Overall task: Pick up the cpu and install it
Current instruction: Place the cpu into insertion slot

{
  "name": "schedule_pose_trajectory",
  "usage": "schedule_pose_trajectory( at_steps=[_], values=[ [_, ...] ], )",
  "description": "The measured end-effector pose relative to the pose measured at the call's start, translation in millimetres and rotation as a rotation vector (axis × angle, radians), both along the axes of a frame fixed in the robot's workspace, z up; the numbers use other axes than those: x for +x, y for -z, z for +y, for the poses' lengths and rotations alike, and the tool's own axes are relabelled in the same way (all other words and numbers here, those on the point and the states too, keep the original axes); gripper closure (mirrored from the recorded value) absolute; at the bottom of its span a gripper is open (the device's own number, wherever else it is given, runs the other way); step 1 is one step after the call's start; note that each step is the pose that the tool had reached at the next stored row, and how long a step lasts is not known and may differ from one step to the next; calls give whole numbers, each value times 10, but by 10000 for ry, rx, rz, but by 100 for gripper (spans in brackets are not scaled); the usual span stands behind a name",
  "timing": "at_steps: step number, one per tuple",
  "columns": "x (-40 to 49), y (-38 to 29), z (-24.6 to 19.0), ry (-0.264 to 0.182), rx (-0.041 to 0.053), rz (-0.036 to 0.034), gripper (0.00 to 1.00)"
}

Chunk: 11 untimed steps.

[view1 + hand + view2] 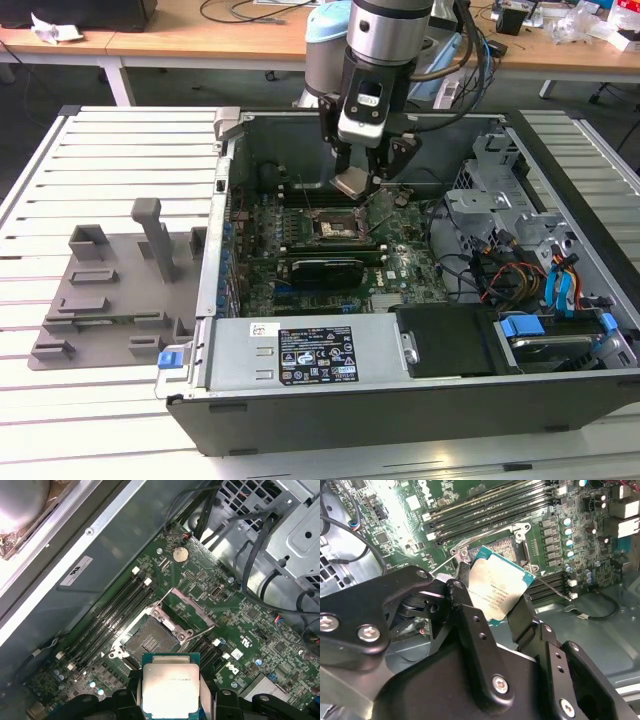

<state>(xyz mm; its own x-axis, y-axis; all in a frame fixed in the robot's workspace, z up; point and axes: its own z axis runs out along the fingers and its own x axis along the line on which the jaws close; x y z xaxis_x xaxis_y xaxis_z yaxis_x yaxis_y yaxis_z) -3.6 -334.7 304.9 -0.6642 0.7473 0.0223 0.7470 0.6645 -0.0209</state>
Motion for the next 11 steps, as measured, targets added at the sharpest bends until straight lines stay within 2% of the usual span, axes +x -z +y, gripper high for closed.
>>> schedule_pose_trajectory(
  at_steps=[11],
  values=[
    [0, 2, 0, 1397, 0, 0, 45]
  ],
)
